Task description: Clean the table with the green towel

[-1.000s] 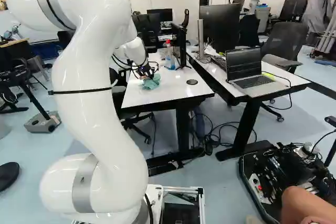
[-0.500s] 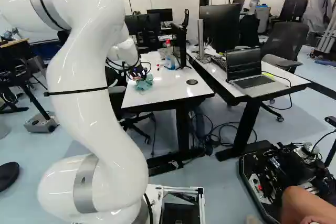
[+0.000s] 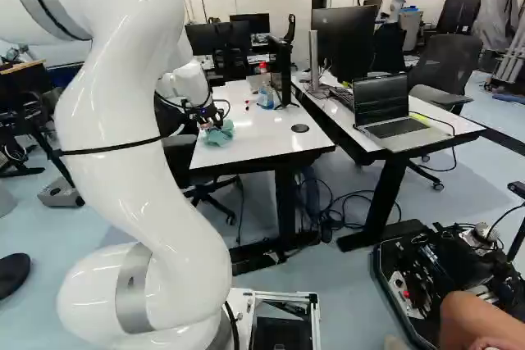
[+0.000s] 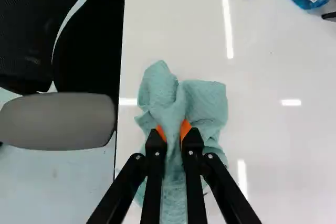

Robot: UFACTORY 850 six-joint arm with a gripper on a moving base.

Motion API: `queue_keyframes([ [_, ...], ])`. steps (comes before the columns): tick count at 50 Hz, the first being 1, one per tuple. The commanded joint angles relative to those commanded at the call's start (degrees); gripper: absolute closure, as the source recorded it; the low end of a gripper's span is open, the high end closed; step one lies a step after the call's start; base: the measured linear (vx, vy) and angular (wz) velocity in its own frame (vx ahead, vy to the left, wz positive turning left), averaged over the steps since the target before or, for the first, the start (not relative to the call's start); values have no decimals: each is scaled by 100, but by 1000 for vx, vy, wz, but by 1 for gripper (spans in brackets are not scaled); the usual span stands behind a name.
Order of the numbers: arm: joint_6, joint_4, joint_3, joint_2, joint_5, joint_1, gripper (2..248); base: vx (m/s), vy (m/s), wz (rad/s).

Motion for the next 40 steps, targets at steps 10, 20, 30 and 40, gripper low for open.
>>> queue_keyframes([
  [10,0,0,309,248,0,0,204,0,0,0],
  [20,0,0,574,465,0,-89,204,0,0,0],
  [30,0,0,768,626,0,-245,204,0,0,0],
  [40,0,0,857,701,0,-431,204,0,0,0],
])
